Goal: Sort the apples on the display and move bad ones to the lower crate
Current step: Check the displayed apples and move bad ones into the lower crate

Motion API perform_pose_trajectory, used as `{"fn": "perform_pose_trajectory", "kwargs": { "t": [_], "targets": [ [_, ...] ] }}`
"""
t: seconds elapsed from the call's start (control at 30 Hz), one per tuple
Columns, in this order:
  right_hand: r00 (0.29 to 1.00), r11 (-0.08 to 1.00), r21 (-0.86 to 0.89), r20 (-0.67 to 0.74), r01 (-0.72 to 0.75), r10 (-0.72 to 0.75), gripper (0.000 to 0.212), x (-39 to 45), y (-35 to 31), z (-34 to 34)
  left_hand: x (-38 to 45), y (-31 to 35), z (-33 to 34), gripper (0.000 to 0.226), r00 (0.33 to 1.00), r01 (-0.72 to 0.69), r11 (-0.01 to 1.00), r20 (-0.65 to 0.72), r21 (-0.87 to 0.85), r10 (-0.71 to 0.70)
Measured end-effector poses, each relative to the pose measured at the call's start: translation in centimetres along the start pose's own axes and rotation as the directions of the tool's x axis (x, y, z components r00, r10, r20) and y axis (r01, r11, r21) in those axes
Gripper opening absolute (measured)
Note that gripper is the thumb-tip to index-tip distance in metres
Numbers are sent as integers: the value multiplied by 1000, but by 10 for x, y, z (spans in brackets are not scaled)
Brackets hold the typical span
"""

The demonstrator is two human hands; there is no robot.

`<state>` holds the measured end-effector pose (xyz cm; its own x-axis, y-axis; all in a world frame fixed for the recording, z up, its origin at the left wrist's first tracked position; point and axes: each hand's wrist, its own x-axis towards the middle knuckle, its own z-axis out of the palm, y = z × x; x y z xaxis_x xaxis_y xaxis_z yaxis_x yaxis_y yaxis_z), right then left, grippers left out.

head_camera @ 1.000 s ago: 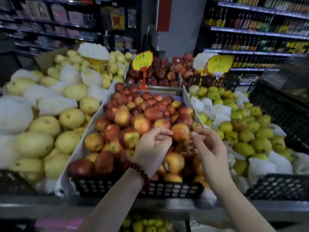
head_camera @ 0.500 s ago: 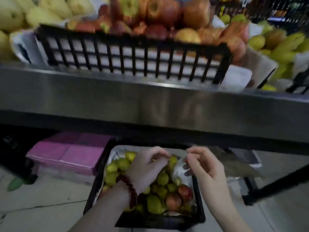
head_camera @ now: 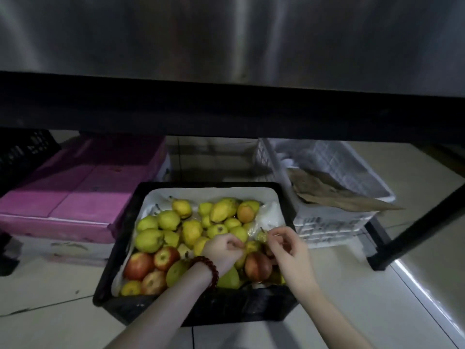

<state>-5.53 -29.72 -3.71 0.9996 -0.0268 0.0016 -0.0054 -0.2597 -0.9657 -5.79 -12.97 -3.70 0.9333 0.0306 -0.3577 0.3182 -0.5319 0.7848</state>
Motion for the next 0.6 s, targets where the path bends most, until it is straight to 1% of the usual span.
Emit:
{"fn": "perform_pose_trajectory", "kwargs": {
  "t": [0.07,0.1,0.13,0.17,0.2,0.27,0.3,0.37,0.4,0.5,0.53,0.57,0.6],
  "targets": [
    [999,999,-11,-27,-34,34,2,5,6,-6,15,-1,16,38,997,-46,977,74,209,31],
    [998,999,-23,-45,-45,44,5,8,9,-9,24,-3,25,49,989,-90,936,140,339,45],
    [996,998,-21,-68,-53,51,8,12,13,-13,31,-2,35,58,977,-152,889,202,432,69],
    [993,998,-24,-95,-65,63,9,15,15,-17,37,-3,46,63,968,-176,849,243,498,58],
    [990,997,-29,-124,-77,73,9,18,19,-22,44,-5,57,61,966,-172,829,255,533,37],
    [983,994,-44,-158,-100,92,9,21,25,-30,54,-8,74,58,972,-119,826,235,550,-16],
    [981,993,-52,-166,-107,97,9,21,28,-33,55,-5,77,56,969,-81,847,239,525,-56],
    [980,992,-82,-178,-100,84,11,24,34,-36,52,-3,80,45,960,-52,850,261,525,-103],
    [981,991,-100,-180,-84,65,13,25,38,-38,51,-3,81,43,959,-37,872,263,487,-106],
    [983,985,-155,-175,-81,53,18,27,45,-38,53,-9,88,42,971,9,958,225,286,-76],
    [984,983,-164,-166,-87,60,18,28,48,-37,53,-10,88,44,978,8,962,198,273,-64],
    [986,978,-184,-151,-94,66,17,29,51,-36,51,-10,85,50,980,-66,936,200,346,-5],
    [990,972,-219,-127,-86,59,17,31,54,-34,51,-13,82,57,974,-187,861,203,474,100]
  ]
}}
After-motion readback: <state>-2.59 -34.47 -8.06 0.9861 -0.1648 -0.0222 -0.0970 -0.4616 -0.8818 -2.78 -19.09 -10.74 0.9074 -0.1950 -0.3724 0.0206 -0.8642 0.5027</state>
